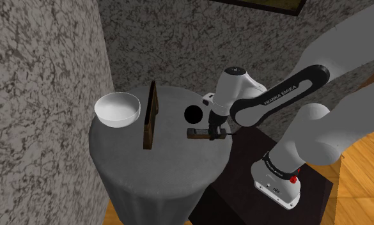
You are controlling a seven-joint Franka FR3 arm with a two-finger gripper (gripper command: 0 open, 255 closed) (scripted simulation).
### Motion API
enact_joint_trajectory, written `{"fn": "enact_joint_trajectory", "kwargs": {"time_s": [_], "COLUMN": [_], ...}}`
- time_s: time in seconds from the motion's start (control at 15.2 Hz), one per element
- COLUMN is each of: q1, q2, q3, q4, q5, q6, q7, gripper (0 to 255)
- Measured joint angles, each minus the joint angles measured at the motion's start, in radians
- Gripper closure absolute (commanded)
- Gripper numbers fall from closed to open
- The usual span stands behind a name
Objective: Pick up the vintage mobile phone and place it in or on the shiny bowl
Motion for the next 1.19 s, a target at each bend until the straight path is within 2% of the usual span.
{"fn": "enact_joint_trajectory", "kwargs": {"time_s": [1.19], "q1": [0.005], "q2": [-0.287], "q3": [-0.015], "q4": [0.095], "q5": [0.000], "q6": [-0.381], "q7": [-0.007], "gripper": [255]}}
